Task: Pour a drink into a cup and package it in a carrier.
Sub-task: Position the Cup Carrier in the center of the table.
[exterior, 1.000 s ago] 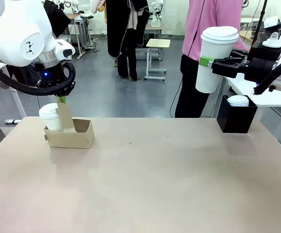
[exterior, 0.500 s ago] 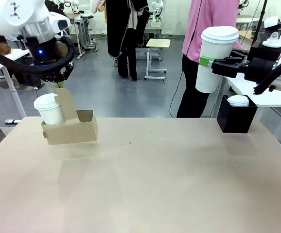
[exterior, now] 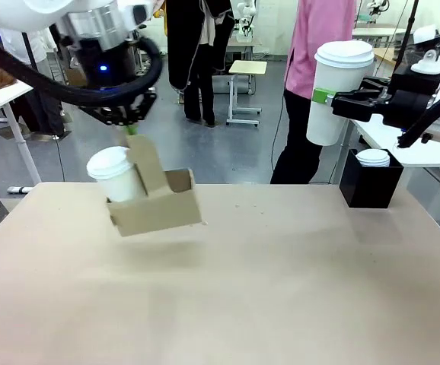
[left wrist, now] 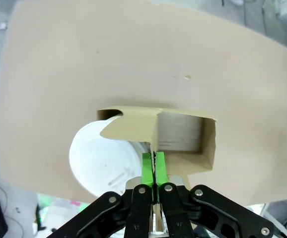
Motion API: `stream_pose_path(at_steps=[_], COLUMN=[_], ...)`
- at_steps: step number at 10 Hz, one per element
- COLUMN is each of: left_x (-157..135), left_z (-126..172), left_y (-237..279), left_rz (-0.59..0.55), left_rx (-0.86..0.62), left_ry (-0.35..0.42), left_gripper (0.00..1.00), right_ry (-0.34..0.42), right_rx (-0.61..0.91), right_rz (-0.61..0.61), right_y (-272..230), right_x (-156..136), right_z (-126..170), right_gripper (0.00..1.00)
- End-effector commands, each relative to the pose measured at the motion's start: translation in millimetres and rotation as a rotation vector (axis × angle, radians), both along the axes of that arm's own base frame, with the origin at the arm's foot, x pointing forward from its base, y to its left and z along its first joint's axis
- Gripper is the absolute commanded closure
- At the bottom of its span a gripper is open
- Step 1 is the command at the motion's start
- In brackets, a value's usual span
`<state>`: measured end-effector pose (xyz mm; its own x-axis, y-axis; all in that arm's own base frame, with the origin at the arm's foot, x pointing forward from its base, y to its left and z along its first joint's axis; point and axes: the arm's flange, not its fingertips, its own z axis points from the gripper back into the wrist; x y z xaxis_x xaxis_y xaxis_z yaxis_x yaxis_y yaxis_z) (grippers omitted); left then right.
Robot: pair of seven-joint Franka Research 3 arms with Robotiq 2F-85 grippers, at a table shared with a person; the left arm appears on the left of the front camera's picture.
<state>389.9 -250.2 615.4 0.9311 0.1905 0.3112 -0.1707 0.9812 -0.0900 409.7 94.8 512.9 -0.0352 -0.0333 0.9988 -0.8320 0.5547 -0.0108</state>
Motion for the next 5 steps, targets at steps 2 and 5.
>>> stream_pose_path(at_steps=[2, 5], left_x=[-12.6, -21.8], left_z=[-30.2, -59.0], left_y=[-48.0, -87.3], left_rz=[-0.033, -0.051], left_rx=[-0.014, 0.027], left_ry=[-0.024, -0.017], left_gripper=[0.98, 0.98], right_ry=[0.0, 0.0], right_rx=[0.013, 0.013], right_rz=[0.002, 0.002], right_y=[1.6, 1.6], right_x=[1.3, 1.3], right_z=[2.9, 2.9], right_gripper=[0.2, 0.2])
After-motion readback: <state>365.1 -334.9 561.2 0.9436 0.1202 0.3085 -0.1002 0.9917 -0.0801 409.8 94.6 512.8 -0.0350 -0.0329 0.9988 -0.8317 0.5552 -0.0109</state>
